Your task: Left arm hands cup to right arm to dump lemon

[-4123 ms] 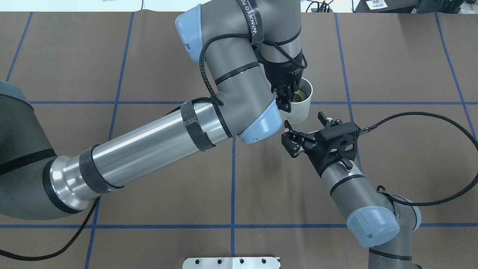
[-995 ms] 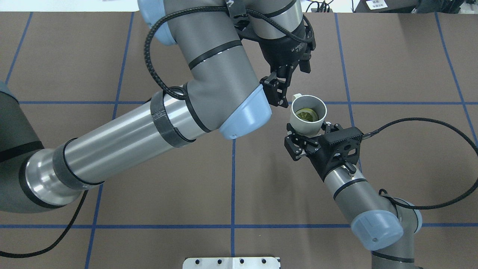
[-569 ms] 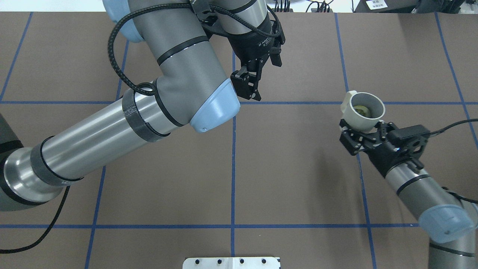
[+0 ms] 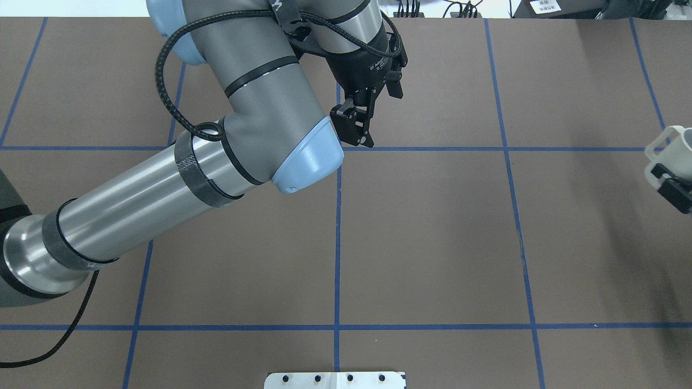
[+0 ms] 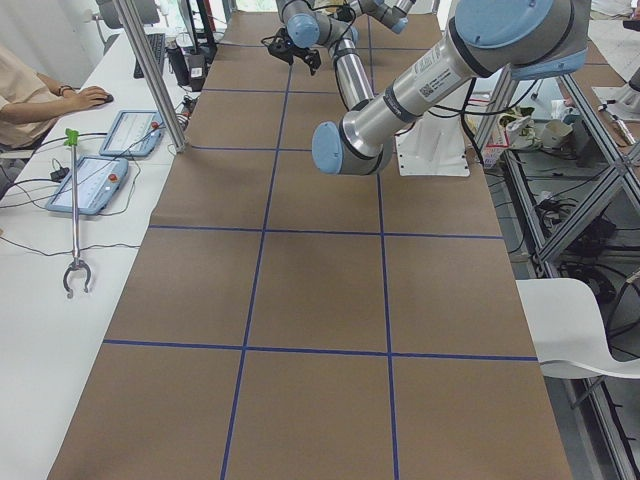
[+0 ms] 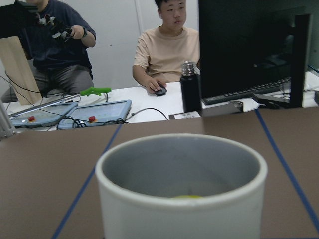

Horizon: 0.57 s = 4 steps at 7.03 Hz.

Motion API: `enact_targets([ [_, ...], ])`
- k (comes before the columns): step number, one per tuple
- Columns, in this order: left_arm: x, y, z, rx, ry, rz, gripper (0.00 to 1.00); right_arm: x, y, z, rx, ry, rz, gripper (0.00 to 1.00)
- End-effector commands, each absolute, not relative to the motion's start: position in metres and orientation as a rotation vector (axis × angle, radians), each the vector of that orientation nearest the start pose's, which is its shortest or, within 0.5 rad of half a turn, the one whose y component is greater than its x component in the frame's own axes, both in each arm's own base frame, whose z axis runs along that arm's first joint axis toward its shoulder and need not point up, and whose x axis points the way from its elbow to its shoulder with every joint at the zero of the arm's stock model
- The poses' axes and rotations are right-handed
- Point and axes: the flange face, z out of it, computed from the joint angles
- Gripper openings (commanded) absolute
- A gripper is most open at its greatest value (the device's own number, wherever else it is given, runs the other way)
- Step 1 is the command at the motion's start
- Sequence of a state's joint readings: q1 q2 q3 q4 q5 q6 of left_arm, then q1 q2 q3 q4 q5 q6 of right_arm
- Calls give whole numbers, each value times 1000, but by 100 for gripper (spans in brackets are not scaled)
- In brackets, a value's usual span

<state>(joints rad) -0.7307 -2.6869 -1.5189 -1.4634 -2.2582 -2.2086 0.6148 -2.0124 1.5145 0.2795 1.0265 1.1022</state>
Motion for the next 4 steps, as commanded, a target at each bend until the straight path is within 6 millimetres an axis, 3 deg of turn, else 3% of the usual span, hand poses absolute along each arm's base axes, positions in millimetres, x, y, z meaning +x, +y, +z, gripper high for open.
enact_targets([
  [1, 471, -516, -30, -594, 978, -900, 100, -14, -247, 755, 1051, -995, 611, 0],
  [2, 472, -514, -29, -596, 975, -898, 100, 10, -230, 763, 944, -1109, 760, 0],
  [4, 474, -514, -26, -597, 971, -900, 100, 36, -221, 764, 791, -1255, 958, 0],
])
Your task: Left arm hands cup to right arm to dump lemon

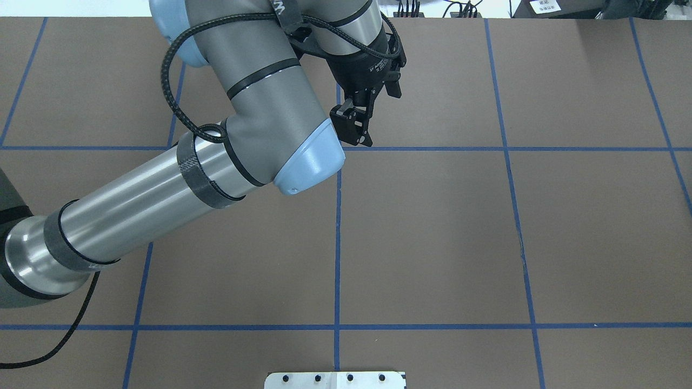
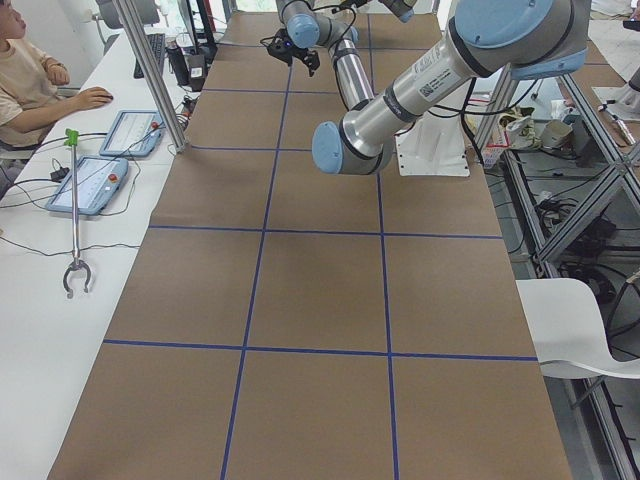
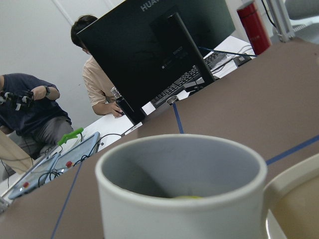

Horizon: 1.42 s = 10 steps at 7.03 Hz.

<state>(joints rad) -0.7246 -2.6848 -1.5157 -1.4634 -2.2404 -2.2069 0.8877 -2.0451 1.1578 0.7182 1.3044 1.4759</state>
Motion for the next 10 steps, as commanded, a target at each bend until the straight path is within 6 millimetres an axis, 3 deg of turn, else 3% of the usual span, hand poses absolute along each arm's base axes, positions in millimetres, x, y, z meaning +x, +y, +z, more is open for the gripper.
enact_targets([
  [1, 475, -513, -28, -587, 974, -902, 100, 40, -223, 763, 702, -1341, 1079, 0],
  [5, 474, -510, -29, -585, 980, -899, 100, 35, -252, 758, 455, -1561, 1321, 0],
  [7, 475, -510, -30, -585, 981, -896, 100, 35, -258, 758, 313, -1664, 1471, 0],
  [9, 473, -510, -33, -584, 986, -895, 100, 46, -249, 763, 141, -1780, 1662, 0],
  [10, 473, -509, -34, -584, 986, -895, 100, 48, -245, 768, 132, -1798, 1674, 0],
])
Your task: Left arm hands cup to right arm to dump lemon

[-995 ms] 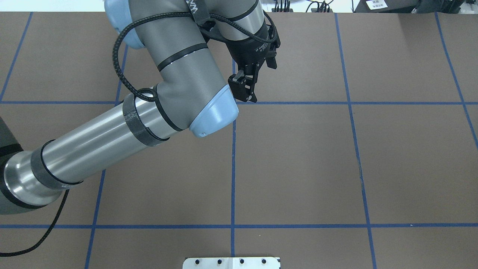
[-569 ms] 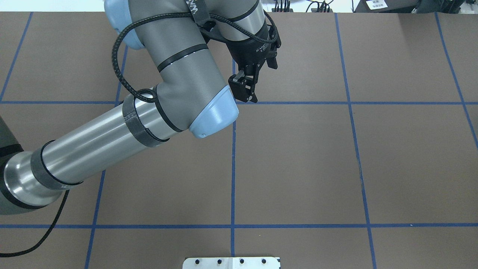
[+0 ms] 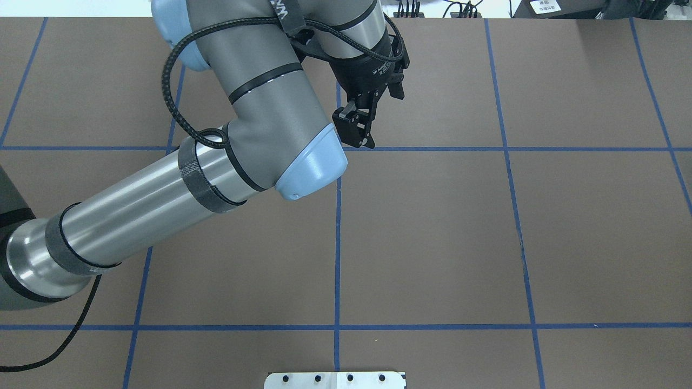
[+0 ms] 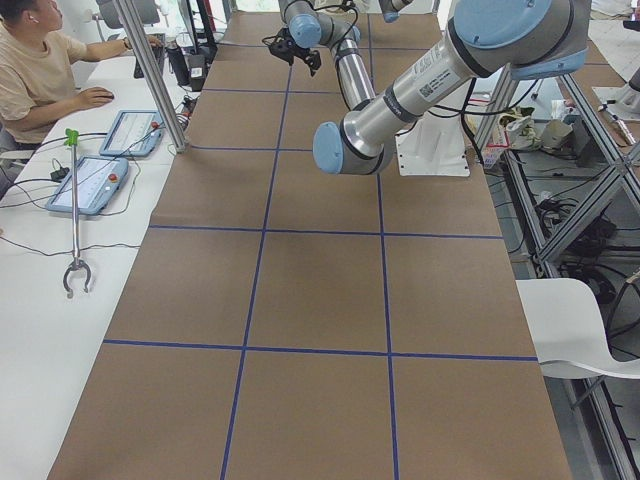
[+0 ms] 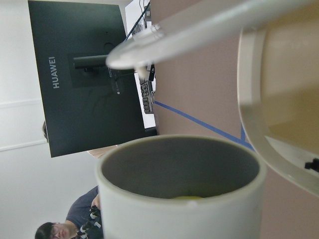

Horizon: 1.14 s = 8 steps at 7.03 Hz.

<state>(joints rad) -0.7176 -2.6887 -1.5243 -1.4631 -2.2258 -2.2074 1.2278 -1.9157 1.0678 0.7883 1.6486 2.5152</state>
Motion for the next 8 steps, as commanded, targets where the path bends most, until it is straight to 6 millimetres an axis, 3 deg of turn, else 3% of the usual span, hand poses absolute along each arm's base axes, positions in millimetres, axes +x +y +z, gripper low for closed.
enact_targets([
  [1, 473, -509, -34, -584, 986, -895, 100, 50, -243, 770, 25, -1842, 1762, 0],
  [3, 473, -508, -36, -585, 988, -894, 100, 59, -231, 779, -59, -1927, 1841, 0],
  [8, 468, -513, -39, -553, 985, -918, 100, 75, -246, 772, -313, -2110, 2061, 0],
])
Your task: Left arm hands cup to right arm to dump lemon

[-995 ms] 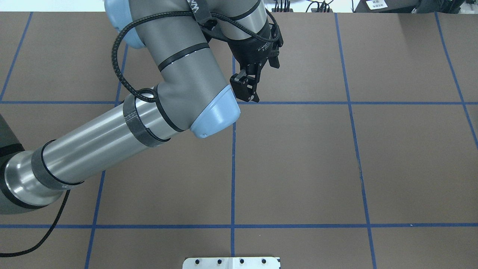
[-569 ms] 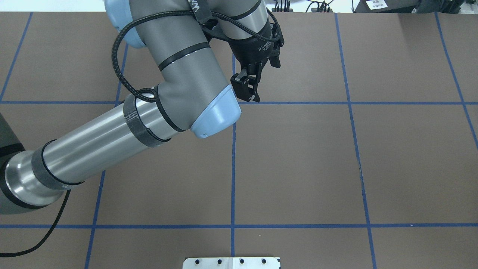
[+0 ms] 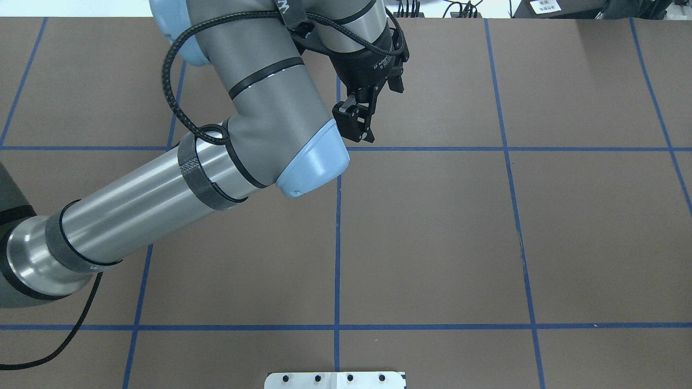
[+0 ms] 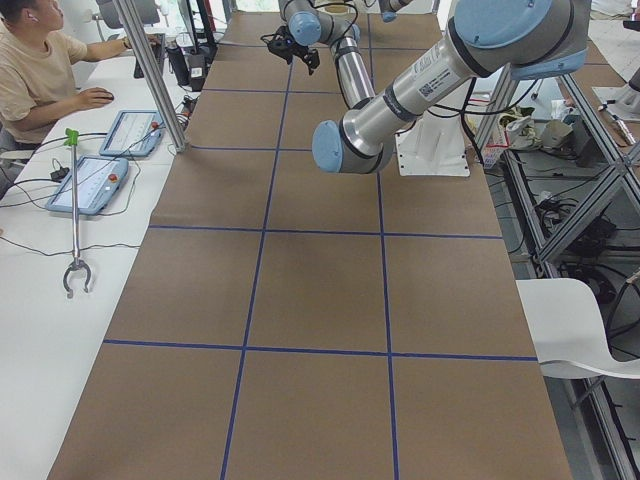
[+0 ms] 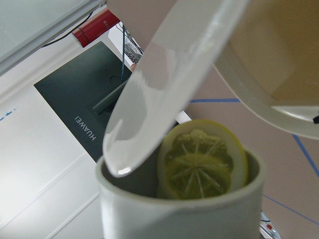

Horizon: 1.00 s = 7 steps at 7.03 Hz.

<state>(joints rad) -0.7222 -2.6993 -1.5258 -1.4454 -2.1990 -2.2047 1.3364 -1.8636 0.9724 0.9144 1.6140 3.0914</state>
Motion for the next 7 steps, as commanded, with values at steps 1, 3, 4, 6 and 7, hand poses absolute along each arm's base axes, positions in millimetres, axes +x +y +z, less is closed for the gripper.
enact_targets([
  [1, 467, -513, -40, -553, 985, -920, 100, 75, -247, 772, 374, 2345, -2294, 0],
  [3, 465, -513, -47, -540, 974, -928, 100, 75, -244, 770, 409, 2337, -2271, 0],
  [4, 466, -513, -47, -540, 972, -928, 100, 73, -249, 764, 401, 2374, -2263, 0],
  [6, 466, -514, -45, -541, 969, -930, 100, 63, -269, 728, 220, 2614, -2271, 0],
  [7, 467, -514, -45, -540, 968, -929, 100, 53, -279, 721, 122, 2773, -2307, 0],
])
